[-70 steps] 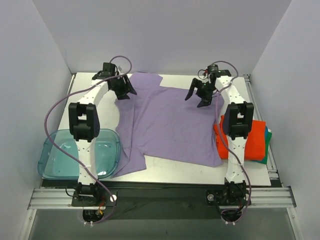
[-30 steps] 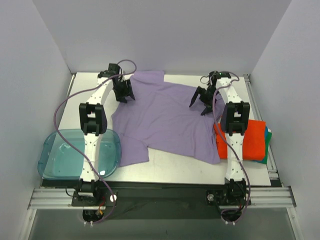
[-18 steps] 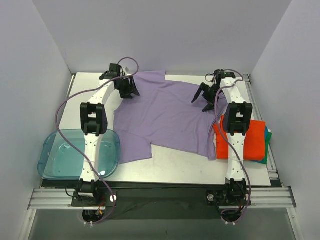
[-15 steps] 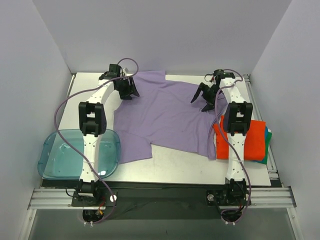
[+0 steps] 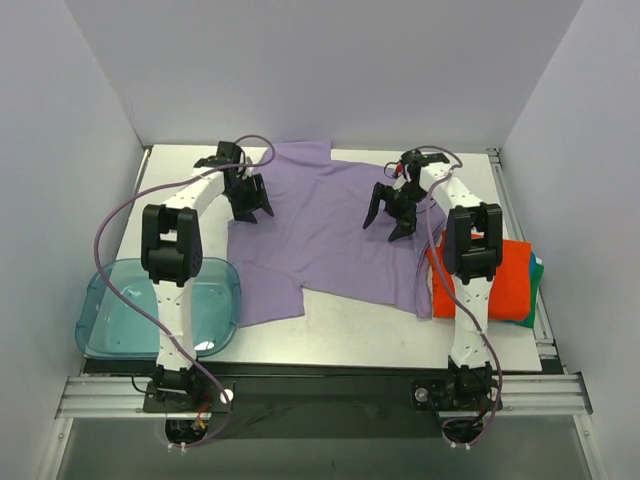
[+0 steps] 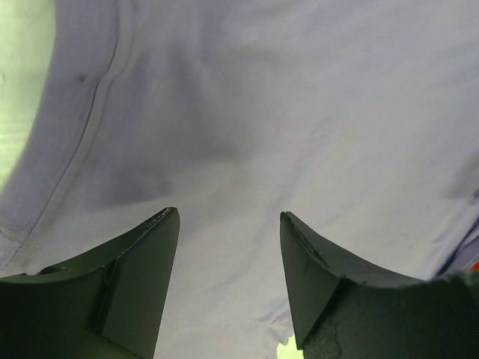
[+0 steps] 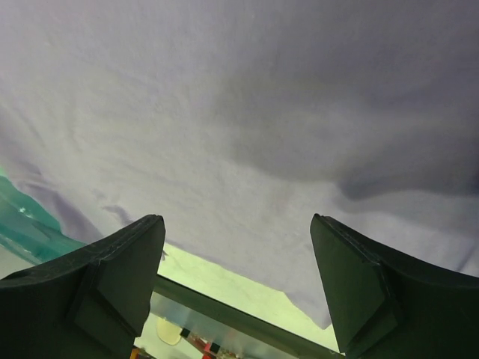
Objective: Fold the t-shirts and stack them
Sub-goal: Flatten out the tshirt
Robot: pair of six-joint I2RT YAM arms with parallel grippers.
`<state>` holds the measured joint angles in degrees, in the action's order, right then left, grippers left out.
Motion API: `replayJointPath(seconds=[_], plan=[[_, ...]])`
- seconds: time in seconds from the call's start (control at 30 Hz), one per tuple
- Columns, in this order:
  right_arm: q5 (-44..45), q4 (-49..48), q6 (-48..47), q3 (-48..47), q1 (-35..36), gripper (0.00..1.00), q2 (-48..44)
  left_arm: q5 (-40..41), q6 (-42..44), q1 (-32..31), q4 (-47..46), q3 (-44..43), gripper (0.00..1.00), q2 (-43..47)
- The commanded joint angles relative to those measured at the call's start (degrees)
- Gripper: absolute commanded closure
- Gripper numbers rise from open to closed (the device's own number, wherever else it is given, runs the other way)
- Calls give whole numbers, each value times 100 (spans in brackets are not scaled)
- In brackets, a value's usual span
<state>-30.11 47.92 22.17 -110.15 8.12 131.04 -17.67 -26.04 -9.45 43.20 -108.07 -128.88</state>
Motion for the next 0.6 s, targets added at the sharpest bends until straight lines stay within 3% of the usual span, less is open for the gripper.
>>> replayJointPath(seconds=[0.0, 0.27, 0.57], plan=[[233, 182, -73, 292, 93, 19, -281, 159, 29, 22, 223, 137, 33, -22], [567, 235, 120, 134, 58, 19, 140, 264, 161, 31, 347, -187, 33, -567], [734, 577, 357, -1192, -170, 19, 1072, 194, 266, 137, 620, -2023, 33, -1718]])
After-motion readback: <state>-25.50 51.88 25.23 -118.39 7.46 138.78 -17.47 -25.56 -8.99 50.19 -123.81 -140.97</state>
